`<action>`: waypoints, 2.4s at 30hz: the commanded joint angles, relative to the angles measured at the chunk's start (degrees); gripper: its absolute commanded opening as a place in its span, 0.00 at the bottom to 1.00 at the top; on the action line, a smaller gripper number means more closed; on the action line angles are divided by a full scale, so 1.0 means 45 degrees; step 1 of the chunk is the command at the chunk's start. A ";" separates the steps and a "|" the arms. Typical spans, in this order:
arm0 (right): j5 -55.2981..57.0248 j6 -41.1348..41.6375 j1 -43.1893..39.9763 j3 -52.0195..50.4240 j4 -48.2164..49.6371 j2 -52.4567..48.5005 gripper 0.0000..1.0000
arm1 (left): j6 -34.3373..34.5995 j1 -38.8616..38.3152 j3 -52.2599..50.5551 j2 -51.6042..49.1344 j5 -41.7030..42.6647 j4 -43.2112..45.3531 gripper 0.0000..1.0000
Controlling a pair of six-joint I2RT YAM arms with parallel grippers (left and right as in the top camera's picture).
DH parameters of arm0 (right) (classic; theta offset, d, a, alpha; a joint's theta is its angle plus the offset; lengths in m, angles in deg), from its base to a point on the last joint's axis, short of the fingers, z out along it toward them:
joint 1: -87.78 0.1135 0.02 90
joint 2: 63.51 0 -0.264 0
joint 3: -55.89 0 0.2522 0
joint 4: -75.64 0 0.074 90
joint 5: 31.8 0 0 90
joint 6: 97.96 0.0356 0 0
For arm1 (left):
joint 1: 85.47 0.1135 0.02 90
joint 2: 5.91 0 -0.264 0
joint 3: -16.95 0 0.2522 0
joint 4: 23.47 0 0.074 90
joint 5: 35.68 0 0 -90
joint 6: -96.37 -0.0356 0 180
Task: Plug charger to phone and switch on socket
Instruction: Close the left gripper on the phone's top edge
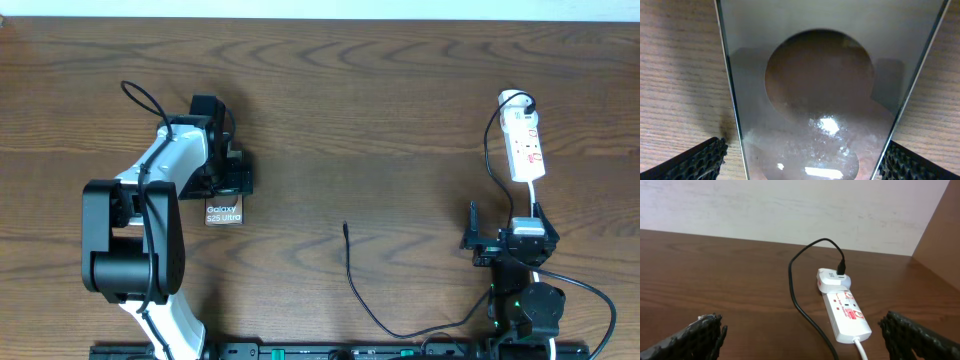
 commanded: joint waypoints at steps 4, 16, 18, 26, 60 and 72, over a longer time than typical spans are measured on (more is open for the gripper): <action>-0.0024 -0.0083 0.0146 -0.0010 -0.0058 0.0068 0.99 | -0.0345 -0.0015 -0.0068 -0.0214 -0.0063 0.0175 0.98; -0.0024 -0.0083 0.0146 -0.0010 -0.0053 0.0068 0.99 | -0.1107 -0.0015 -0.0068 -0.0214 -0.0063 0.0583 0.98; -0.0024 -0.0083 0.0146 -0.0010 -0.0053 0.0068 0.99 | -0.1112 -0.0015 -0.0068 -0.0214 -0.0063 0.0607 0.98; -0.0024 -0.0083 0.0146 -0.0010 -0.0053 0.0068 0.99 | -0.1821 -0.0015 -0.0068 -0.0214 0.0563 0.0699 0.98; -0.0024 -0.0083 0.0146 -0.0010 -0.0053 0.0068 0.99 | -0.1821 -0.0015 -0.0267 -0.0214 0.0559 0.0457 0.98; -0.0024 -0.0083 0.0146 -0.0010 -0.0053 0.0068 0.99 | -0.1817 -0.0015 -0.0287 -0.0214 0.0563 0.0403 0.98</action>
